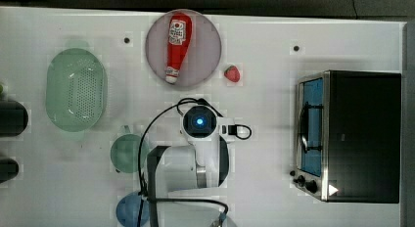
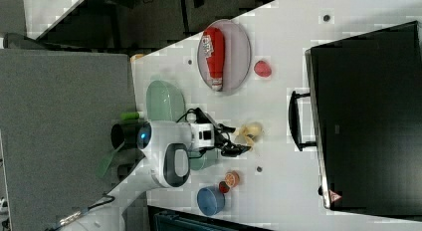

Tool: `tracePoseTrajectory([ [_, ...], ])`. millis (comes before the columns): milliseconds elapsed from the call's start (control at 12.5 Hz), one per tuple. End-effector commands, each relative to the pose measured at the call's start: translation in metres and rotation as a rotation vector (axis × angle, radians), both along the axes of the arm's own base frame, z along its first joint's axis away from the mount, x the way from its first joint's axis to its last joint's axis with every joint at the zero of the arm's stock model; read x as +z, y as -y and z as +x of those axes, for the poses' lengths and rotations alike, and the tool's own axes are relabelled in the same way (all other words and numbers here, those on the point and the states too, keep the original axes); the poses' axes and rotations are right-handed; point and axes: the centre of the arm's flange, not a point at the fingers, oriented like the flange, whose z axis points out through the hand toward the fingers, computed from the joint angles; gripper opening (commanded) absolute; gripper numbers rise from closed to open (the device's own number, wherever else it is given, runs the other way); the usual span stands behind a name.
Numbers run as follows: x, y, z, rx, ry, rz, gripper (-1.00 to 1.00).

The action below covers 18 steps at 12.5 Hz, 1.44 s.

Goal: Pick banana from table and place on oven.

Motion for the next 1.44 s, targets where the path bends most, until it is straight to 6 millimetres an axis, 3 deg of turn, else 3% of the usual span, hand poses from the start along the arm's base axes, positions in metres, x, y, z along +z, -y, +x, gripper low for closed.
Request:
tracePoseTrajectory([
  [80,-0.002,-0.010,0.008,-0.101,0.030,0.006,1.00],
  [160,-0.007,-0.011,0.007,-0.100,0.028,0.007,0.92],
  [320,-0.015,-0.012,0.004,-0.098,0.028,0.010,0.43],
  [640,-0.012,-0.015,0.008,-0.093,0.065,0.017,-0.48],
  [880,0.001,-0.015,0.012,-0.093,0.091,0.018,-0.50],
  [1040,0.033,-0.016,0.025,-0.092,0.161,0.022,-0.50],
  [1200,0.085,-0.016,0.038,-0.091,0.242,0.023,-0.50],
  [1440,0.166,-0.011,0.040,-0.098,0.276,0.008,-0.50],
])
